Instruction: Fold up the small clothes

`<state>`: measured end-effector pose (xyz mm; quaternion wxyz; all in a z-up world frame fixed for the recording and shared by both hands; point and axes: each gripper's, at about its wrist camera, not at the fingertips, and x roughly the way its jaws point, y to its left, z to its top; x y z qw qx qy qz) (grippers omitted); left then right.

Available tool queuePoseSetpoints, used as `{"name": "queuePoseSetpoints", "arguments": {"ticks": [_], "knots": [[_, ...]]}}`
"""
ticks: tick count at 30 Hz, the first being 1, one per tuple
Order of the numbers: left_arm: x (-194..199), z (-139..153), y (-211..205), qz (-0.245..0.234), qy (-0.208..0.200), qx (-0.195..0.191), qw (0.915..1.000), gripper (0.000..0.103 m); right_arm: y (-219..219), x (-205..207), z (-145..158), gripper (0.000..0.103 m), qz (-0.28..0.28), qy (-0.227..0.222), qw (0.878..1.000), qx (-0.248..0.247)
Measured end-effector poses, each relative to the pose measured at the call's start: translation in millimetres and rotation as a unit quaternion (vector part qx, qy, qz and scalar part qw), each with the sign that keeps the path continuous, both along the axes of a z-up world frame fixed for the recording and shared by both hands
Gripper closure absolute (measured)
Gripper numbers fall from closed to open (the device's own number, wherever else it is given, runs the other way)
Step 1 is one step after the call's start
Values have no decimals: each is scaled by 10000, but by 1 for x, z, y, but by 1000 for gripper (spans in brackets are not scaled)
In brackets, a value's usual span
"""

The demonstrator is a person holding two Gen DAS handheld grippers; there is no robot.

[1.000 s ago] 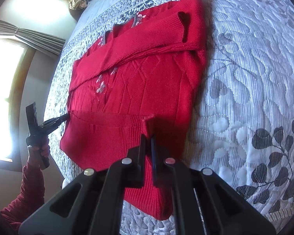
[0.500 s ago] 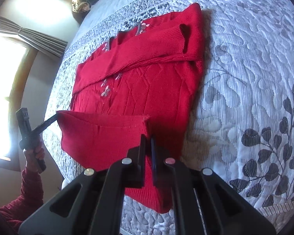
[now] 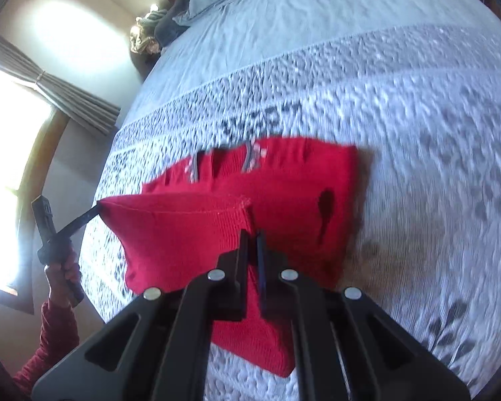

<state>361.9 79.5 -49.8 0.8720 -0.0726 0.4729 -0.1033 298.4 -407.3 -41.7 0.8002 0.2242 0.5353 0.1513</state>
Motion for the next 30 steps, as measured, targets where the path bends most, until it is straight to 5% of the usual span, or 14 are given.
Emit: {"name": "queuePoseSetpoints", "arguments": {"ticks": [10,22,25,30], "knots": [[108,-54,-28,343,277,274,9986,99,-14,109,-52,100,-381,467,9975,-371],[132,-138,-36,455,887,906,9909,94,-18,145,-139,98,-524,1103,9897,-744],[127,-131,-40,365,912,1034,9898,83,-17,136,-131,82,-578,965,9907,-764],[82,-93,-24,241,958,768,9921,60,-11,78,-87,75,-138,590,9932,-990]]}}
